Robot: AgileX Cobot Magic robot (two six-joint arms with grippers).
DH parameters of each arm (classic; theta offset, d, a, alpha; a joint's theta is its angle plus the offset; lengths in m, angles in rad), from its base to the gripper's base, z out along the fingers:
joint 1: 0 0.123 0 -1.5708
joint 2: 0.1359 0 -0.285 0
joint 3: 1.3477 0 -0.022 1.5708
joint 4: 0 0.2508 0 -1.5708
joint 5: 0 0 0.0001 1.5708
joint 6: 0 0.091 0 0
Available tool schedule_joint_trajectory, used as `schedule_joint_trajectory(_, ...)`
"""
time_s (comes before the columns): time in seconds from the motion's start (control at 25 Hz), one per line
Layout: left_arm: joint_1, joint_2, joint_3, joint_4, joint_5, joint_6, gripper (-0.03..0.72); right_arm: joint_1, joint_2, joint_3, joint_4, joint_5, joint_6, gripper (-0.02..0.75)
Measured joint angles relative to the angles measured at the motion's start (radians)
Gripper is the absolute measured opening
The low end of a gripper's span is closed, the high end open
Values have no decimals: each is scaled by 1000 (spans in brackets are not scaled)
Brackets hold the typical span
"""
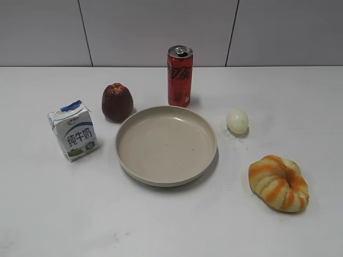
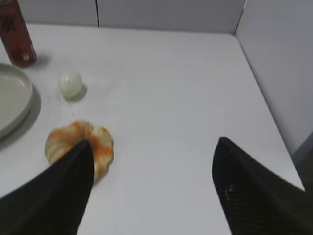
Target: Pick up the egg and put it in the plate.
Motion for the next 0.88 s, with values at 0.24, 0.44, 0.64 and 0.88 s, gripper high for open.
schedule_joint_trajectory(0.24,0,0,0,0,0,0,239,0,154,71,0,-488,0,599)
schedule_joint_trajectory(0.44,0,0,0,0,0,0,239,0,401,71,0,-727,0,669)
schedule_joint_trajectory(0.64,0,0,0,0,0,0,239,1,671,-43,1,-793,0,672)
schedule_joint_trajectory(0.88,0,0,0,0,0,0,239,47,995,-342,3,-541,-6,672)
